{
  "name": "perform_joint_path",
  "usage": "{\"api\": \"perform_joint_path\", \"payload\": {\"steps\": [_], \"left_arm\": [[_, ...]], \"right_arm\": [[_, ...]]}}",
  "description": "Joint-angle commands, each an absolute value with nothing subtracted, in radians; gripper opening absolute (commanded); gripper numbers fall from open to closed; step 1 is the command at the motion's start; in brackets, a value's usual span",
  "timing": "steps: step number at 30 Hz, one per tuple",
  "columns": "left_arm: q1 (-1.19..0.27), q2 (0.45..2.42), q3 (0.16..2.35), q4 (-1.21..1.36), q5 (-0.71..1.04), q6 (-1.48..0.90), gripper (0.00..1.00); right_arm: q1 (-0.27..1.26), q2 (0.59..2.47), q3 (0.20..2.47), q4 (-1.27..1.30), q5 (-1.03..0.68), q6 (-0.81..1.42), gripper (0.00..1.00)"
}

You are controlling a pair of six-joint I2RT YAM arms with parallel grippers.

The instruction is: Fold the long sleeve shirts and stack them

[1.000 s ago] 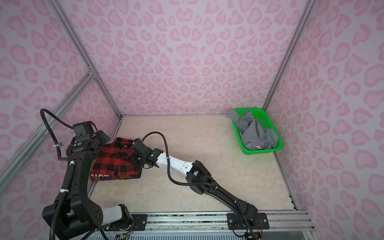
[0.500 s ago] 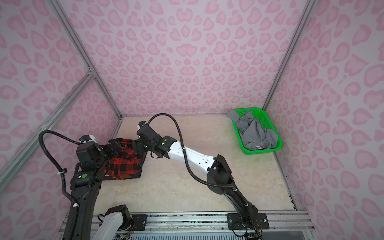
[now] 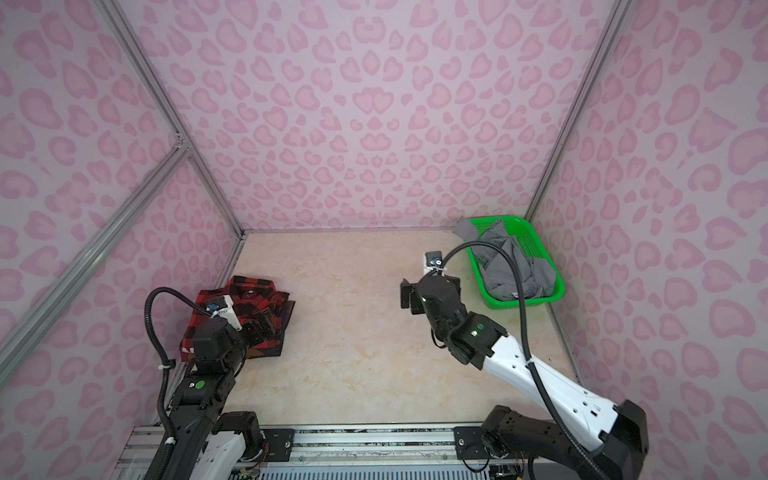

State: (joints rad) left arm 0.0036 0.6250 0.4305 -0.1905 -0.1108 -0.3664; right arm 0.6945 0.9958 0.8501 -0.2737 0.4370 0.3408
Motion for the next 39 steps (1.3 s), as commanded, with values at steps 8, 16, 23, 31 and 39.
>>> {"api": "perform_joint_path", "payload": {"steps": [8, 16, 23, 31, 39], "left_arm": [[-0.070, 0.970, 0.313, 0.464, -0.372, -0.234, 0.97], [-0.074, 1.277, 0.304, 0.814, -0.385, -0.128, 0.98], [-0.036, 1.416, 0.287, 1.017, -0.331, -0.088, 0.98], [-0.013, 1.477, 0.315, 1.014, -0.288, -0.098, 0.98], [-0.015, 1.473, 0.305, 1.028, -0.289, -0.094, 0.98]], "right_arm": [[0.346, 0.716, 0.367, 0.211, 0.516, 0.052, 0.99], [0.129, 0.969, 0.267, 0.605, 0.430, 0.109, 0.99], [0.119, 1.264, 0.277, 0.826, 0.441, 0.058, 0.99], [0.092, 1.600, 0.281, 1.207, 0.374, 0.006, 1.00], [0.061, 1.560, 0.310, 1.065, 0.339, 0.048, 1.00]]}}
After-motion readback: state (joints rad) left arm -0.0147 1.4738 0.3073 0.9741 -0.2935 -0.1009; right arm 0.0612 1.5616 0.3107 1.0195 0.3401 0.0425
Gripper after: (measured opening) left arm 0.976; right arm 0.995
